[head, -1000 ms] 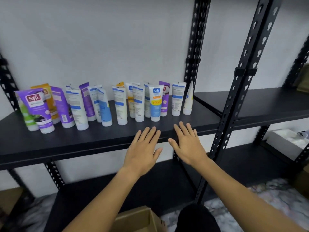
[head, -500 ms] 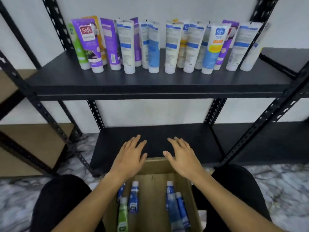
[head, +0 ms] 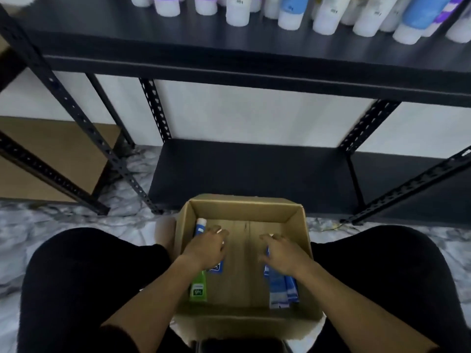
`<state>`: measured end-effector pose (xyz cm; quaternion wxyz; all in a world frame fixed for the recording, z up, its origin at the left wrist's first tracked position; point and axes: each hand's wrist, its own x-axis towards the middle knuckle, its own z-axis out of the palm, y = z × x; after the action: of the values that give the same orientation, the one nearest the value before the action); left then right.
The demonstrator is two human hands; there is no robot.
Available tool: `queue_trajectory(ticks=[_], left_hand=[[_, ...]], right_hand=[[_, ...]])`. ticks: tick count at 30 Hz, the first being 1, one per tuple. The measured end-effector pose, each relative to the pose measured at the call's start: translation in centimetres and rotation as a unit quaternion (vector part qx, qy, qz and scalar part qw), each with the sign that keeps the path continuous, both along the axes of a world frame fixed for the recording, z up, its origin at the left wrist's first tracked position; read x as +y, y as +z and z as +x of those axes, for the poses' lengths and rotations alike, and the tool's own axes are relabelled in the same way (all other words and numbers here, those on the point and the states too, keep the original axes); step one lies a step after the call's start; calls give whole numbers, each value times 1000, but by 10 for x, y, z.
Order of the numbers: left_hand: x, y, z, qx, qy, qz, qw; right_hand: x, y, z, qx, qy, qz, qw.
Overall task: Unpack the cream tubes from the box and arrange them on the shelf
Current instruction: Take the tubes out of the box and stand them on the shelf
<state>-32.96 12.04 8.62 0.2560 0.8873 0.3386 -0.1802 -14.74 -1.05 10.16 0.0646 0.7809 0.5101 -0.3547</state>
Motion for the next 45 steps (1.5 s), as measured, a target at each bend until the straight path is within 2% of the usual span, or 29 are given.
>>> queue_trajectory(ticks=[7,13,18,30,32,34,39,42,45], left_hand=[[4,-45,-15,112,-42,-13,993],[1,-73,-24,172,-156,68,970],[-4,-89,-26,206,-262,145,931],[1,-87,-21,237,-324,176,899],[4,-82,-21,224,-320,169,905],[7,-73,-17,199,-289,136,926],[10,-59,-11,84,-126,26,988],[9,-56,-11,48,-64,-4,997],[6,-54,-9,46,-49,13,998]], right_hand=[[-1,-32,13,-6,65,-83,994],[0,-49,17,-8,112,-98,989],[0,-61,19,-20,134,-90,987],[-1,-71,22,-21,141,-87,986],[-1,-72,22,-24,147,-83,985],[0,-74,23,-30,155,-81,984],[1,-77,27,-53,184,-87,978],[1,-79,29,-54,182,-94,977],[2,-81,32,-43,158,-104,981]])
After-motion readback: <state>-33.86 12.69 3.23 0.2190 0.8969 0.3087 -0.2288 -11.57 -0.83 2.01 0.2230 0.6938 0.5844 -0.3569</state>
